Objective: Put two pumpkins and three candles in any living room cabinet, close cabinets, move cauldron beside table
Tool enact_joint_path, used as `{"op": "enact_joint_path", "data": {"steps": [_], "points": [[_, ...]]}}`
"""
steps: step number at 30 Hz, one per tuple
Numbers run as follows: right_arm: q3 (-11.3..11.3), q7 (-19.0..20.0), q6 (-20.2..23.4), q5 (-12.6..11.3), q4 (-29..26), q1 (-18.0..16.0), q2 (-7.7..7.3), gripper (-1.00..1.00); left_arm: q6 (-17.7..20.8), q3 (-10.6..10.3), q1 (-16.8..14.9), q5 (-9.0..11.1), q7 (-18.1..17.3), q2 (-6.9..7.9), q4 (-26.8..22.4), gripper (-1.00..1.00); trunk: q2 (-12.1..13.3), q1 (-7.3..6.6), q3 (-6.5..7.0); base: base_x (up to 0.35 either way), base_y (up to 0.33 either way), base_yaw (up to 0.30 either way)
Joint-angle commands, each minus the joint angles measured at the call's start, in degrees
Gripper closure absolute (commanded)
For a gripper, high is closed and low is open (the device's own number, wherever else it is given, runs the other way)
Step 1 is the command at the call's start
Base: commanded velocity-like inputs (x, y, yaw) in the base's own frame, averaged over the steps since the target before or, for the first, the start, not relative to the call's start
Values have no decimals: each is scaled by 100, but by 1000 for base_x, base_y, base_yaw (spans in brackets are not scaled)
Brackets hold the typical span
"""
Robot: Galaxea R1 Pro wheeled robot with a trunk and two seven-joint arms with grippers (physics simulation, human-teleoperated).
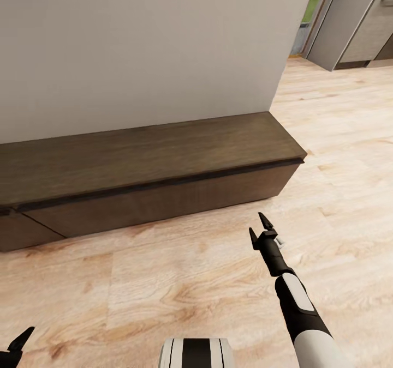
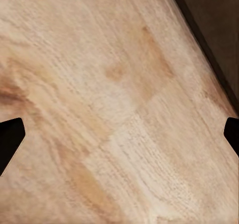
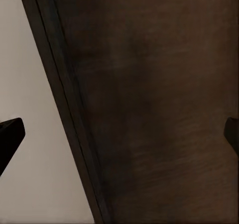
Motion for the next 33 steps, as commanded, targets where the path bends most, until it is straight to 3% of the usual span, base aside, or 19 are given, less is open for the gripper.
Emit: {"op": "enact_joint_path", "data": {"steps": [1, 11, 16, 22, 24, 25, 33], "points": [[2, -14, -1, 33, -3, 0, 0, -100, 0, 0, 0, -1, 0, 0, 1, -100, 0, 0, 0, 0, 0, 169], [-2, -89, -329, 569, -15, 0, 9, -100, 3, -31, 1, -23, -13, -7, -10, -100, 0, 0, 0, 0, 0, 153], [-25, -27, -545, 620, -10, 0, 10, -100, 1, -199, 2, -82, -14, 2, -19, -100, 0, 0, 0, 0, 0, 39], [-39, 402, -1175, 628, 15, 7, 8, -100, -1, -271, 5, -144, 1, 8, 4, -100, 0, 0, 0, 0, 0, 7], [-38, 462, -1241, 618, 36, 7, 6, -100, -1, -269, 5, -206, 1, 6, 14, -100, 0, 0, 0, 8, 0, 2], [-36, 525, -1292, 602, 73, 5, 3, -100, 0, -269, 2, -329, 0, -2, 24, -100, 0, 0, 0, 191, 0, 1], [-54, 575, -1305, 580, 95, 5, 1, -100, 0, -279, 1, -405, -1, -6, 30, -100, 0, 0, 0, 290, 0, 0]]}}
